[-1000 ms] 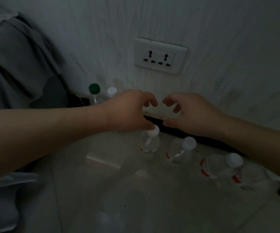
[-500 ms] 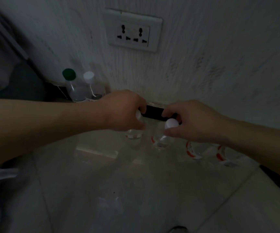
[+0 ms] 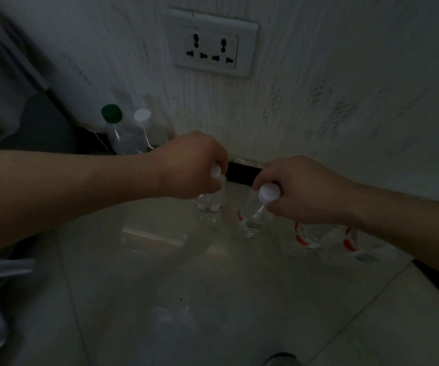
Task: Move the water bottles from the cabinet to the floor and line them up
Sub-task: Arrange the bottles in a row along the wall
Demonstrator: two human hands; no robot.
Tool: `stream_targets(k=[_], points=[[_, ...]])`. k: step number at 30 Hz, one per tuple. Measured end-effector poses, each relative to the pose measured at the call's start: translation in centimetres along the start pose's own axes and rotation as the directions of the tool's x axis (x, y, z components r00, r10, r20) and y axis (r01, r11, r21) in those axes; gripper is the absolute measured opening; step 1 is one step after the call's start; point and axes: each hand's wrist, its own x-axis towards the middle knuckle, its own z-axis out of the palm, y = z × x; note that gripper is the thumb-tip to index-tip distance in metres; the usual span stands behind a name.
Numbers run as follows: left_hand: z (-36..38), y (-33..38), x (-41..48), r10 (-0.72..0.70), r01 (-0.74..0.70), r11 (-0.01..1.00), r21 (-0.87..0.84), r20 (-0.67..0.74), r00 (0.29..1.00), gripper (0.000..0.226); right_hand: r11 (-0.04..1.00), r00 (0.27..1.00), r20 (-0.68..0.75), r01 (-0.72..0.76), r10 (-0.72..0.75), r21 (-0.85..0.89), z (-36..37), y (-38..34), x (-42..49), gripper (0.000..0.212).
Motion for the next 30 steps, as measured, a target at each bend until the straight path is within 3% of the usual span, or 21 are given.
stream_targets(k=[7, 21, 30], points=[[-1.7, -1.2, -0.6, -0.002, 0.003, 1.0, -0.009, 0.033, 0.999, 0.027, 0.999, 0.997, -0.073, 0.0, 0.003, 0.036, -0.1, -0.9, 1.1, 0.022], [-1.4, -3.5, -1.9, 0.064, -0.066, 0.998, 0.018, 0.102, 0.993, 0.027, 0.996, 0.986, -0.142, -0.092, 0.092, 0.007, 0.1, -2.3, 4.9, 0.032], [-0.7, -3.9, -2.2, 0.101, -0.097, 0.995, -0.035, 0.119, 0.988, 0.029, 0.999, 0.988, -0.145, -0.042, 0.045, 0.02, 0.7, -2.6, 5.3, 0.032]])
